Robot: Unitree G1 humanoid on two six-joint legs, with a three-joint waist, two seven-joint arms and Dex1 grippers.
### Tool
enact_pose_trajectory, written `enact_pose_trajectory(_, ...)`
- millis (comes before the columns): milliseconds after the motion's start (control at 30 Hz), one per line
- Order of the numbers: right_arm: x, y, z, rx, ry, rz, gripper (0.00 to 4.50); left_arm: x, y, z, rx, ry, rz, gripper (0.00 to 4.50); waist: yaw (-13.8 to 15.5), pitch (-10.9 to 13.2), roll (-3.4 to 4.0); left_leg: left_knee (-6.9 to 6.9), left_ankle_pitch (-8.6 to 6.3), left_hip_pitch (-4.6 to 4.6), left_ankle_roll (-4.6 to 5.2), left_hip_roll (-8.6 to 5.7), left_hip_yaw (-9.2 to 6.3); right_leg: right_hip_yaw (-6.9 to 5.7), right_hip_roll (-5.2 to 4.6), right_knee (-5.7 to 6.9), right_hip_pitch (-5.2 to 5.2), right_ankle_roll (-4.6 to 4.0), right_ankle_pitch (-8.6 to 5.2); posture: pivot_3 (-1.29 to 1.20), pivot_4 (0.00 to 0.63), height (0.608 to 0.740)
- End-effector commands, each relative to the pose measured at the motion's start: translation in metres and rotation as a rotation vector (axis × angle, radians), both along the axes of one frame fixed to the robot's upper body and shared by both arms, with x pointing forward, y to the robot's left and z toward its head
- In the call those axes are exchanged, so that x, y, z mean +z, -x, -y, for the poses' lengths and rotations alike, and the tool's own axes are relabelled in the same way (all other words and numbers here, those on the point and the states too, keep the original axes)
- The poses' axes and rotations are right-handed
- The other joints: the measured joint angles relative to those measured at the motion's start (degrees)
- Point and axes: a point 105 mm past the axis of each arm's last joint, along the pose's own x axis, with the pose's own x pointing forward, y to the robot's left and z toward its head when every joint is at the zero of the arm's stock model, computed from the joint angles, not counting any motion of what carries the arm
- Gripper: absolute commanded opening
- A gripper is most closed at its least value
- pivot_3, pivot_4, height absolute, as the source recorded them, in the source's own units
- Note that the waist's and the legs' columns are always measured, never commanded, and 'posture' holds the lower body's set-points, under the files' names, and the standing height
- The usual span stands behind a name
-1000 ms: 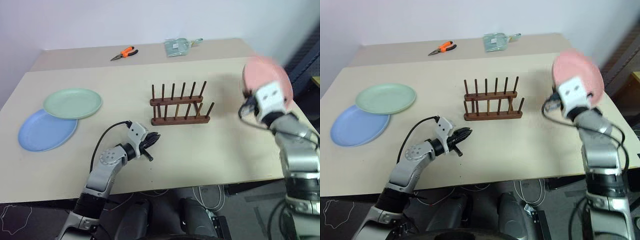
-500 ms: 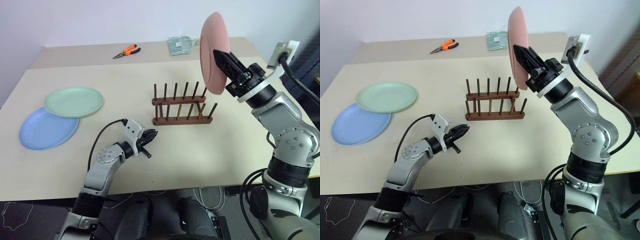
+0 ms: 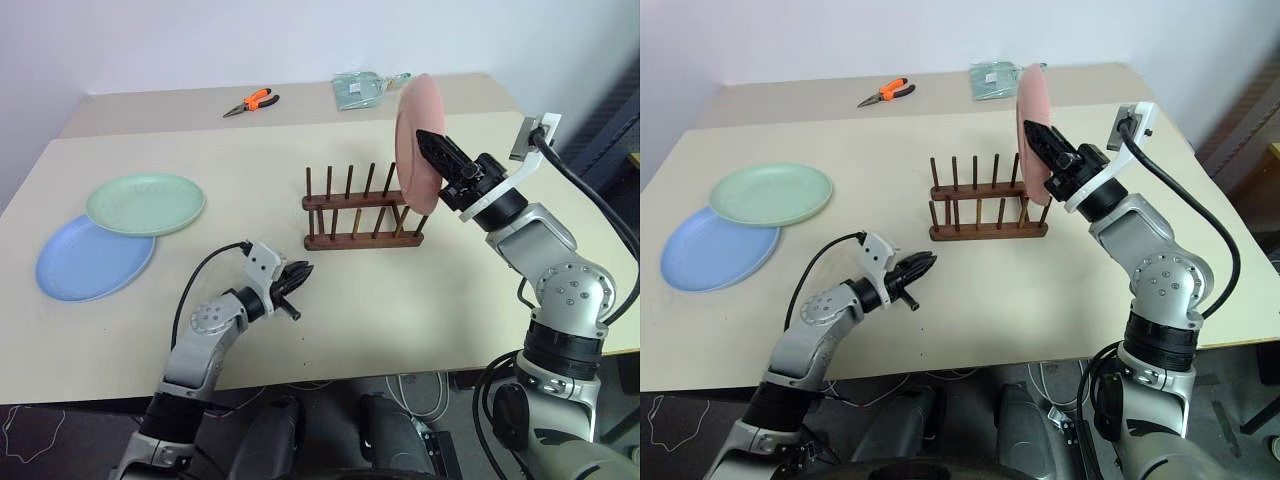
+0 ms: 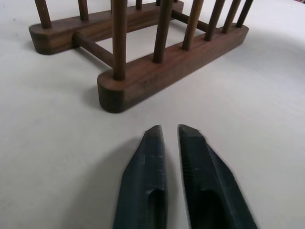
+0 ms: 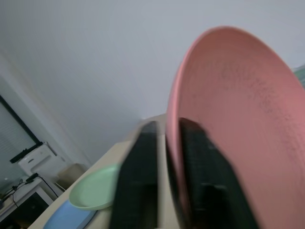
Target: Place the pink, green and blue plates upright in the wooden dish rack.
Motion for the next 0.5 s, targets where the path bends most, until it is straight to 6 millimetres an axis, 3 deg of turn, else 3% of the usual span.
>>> enact_pose_trajectory(33, 0.023, -0.001, 0.013, -0.109, 0.082, 0.114, 2.54, 0.016, 0.003, -0.001, -0.022, 0.022, 0.048, 2.33, 0.02, 0.00, 0.01, 0.00, 0.00, 0.00, 0.00, 0.00, 0.01, 0.00, 0.00, 0.00, 0.00, 0.00, 0.00, 0.00, 0.150, 0.739)
enact_pose_trajectory(167, 0.039, -0.002, 0.031, -0.218, 0.200, 0.198, 2.56, 0.020, -0.004, -0.012, 0.045, 0.013, 0.075, 4.40, 0.11, 0.00, 0.01, 0.02, 0.00, -0.04, 0.00, -0.01, 0.03, 0.00, 0.00, -0.01, -0.03, 0.01, 0.00, 0.00, 0.150, 0.739)
enact_pose_trajectory(300, 0.055, -0.001, 0.040, -0.336, 0.448, 0.340, 2.56, 0.034, -0.016, -0.035, 0.172, 0.048, 0.111, 4.46, 0.06, 0.01, 0.00, 0.01, 0.00, -0.05, 0.00, -0.01, 0.03, -0.01, 0.00, -0.01, -0.04, 0.01, 0.00, 0.00, 0.150, 0.739)
enact_pose_trajectory(367, 0.067, 0.000, 0.037, -0.361, 0.559, 0.431, 2.56, 0.045, -0.025, -0.058, 0.301, 0.074, 0.150, 4.46, -0.16, 0.01, 0.01, 0.02, 0.00, -0.04, 0.00, 0.00, 0.05, -0.01, 0.01, 0.00, -0.04, 0.01, 0.00, 0.00, 0.150, 0.739)
enact_pose_trajectory(467, 0.083, 0.010, 0.015, -0.282, 0.678, 0.562, 3.41, 0.071, -0.039, -0.112, 0.606, 0.116, 0.258, 4.50, -0.31, 0.02, 0.00, 0.04, 0.00, -0.04, -0.01, 0.03, 0.06, -0.01, 0.02, 0.01, -0.06, 0.02, 0.01, 0.00, 0.150, 0.739)
enact_pose_trajectory(500, 0.084, 0.013, 0.005, -0.245, 0.715, 0.595, 3.88, 0.080, -0.041, -0.130, 0.712, 0.128, 0.296, 4.50, -0.32, 0.03, -0.02, 0.05, 0.01, -0.04, -0.01, 0.03, 0.06, -0.01, 0.03, 0.02, -0.06, 0.02, 0.02, 0.00, 0.150, 0.739)
